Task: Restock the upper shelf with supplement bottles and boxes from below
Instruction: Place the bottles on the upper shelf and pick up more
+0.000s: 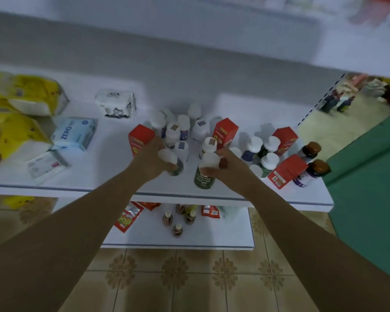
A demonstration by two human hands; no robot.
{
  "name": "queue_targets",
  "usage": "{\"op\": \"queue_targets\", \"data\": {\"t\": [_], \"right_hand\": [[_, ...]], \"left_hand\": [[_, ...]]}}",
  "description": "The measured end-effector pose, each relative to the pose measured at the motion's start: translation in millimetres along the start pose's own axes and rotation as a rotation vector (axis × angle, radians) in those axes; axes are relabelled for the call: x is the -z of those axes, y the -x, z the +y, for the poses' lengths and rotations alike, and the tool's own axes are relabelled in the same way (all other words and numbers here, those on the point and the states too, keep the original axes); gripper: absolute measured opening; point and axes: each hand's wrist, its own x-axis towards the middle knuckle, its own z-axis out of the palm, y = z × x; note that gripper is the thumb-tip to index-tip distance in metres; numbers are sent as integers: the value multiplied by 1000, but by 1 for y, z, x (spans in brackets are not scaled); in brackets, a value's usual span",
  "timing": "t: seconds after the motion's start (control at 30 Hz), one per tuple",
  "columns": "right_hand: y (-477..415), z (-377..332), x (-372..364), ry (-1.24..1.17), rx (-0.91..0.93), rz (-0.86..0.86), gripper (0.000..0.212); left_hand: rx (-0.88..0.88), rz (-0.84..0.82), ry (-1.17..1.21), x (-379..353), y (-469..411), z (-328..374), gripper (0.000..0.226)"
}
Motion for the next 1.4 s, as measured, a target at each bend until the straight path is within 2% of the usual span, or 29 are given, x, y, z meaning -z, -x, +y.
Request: {"op": "queue_targets", "data": {"t": [0.17,0.27,0.43,0.57,0.63,0.73,0.87,1.0,1.13,1.4], "right_hand": [[33,-51,9,-239,60,-79,43],[55,-83,14,-307,117,-124,27],[100,-135,26,-370,224,-142,17],[140,-176,40,-467,330,-175,40],[159,-193,47,-532,385,-183,41],[184,-212,63,-611,444,-192,25],[203,-230,83,-630,518,-137,33],[210,-241,98,-638,563,-62,33],[214,-244,111,-635,598,-27,36],[204,-244,122,-633,546,20,35]], "left_hand": [[22,-122,228,42,42,25,43],[-18,-139,420,68,75,37,51],[-138,-133,692,104,125,71,30],[-281,-66,835,134,163,114,24],[-332,-68,881,148,178,135,28],[-405,-128,872,164,196,162,61],[-486,-165,808,181,210,191,38],[-544,-160,753,189,217,211,54],[-624,-174,775,194,219,225,29],[-608,-162,798,195,202,231,30]]}}
